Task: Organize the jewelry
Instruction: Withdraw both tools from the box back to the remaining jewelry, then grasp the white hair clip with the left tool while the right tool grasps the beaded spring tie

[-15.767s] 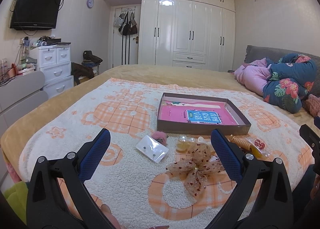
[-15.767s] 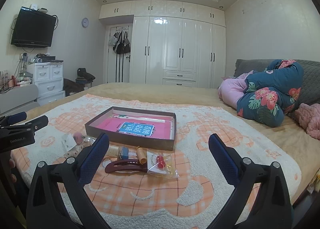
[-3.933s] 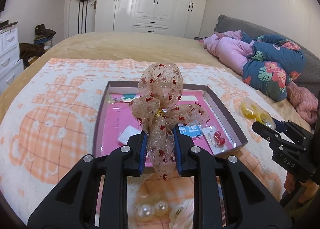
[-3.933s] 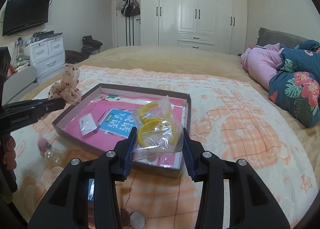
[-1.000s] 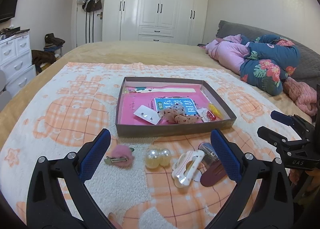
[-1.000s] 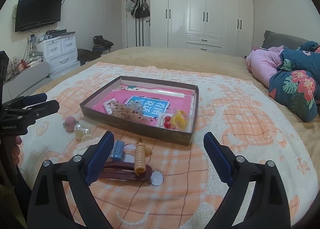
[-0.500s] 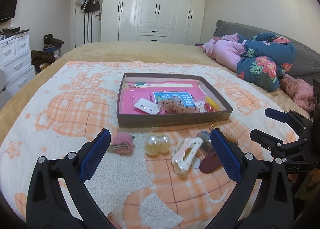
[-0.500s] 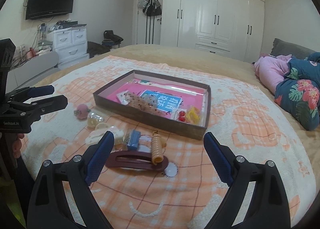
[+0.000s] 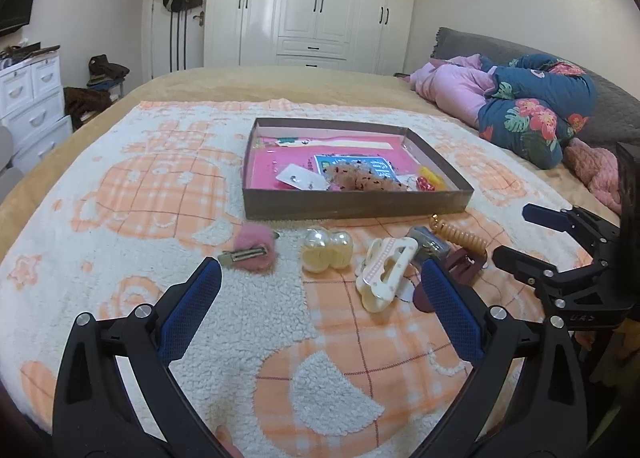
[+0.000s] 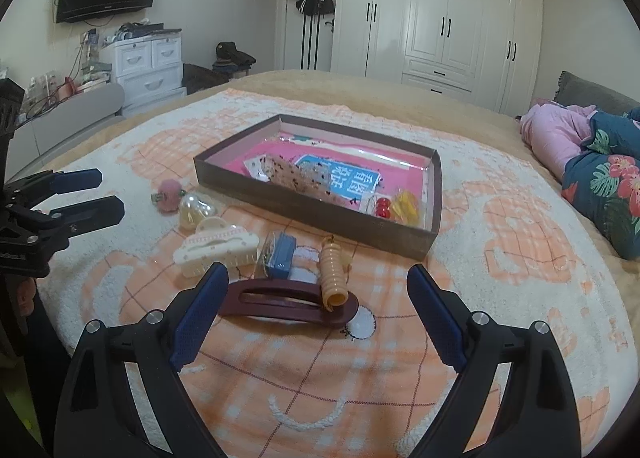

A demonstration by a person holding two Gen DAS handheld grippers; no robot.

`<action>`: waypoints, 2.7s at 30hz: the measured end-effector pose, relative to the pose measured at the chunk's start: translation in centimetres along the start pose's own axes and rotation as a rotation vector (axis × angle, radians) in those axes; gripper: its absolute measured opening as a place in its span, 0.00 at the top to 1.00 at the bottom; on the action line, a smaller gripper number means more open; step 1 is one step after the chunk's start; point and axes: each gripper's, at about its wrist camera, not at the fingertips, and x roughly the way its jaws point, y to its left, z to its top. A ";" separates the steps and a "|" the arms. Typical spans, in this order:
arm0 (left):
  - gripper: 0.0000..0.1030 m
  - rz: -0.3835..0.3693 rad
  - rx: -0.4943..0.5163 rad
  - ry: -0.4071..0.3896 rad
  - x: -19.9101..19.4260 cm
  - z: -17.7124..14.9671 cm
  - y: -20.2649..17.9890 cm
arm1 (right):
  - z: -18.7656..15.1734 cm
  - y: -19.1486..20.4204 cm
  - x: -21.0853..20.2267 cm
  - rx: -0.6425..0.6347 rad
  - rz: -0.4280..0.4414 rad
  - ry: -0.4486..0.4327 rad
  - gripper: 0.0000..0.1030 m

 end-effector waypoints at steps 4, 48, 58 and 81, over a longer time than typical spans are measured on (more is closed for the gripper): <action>0.11 -0.020 0.011 0.023 0.6 -0.4 -0.4 | -0.2 -0.4 1.0 0.015 0.004 0.025 0.19; 0.69 -0.120 0.117 0.177 9.0 -0.6 -4.8 | -1.6 -6.9 3.9 0.146 -0.026 0.074 0.83; 0.69 -0.141 0.076 0.135 6.8 0.1 -4.0 | -1.2 -6.1 1.8 0.140 -0.002 0.028 0.84; 0.69 -0.052 -0.039 0.024 4.2 3.2 1.5 | 3.2 -1.0 2.7 0.031 0.093 -0.023 0.83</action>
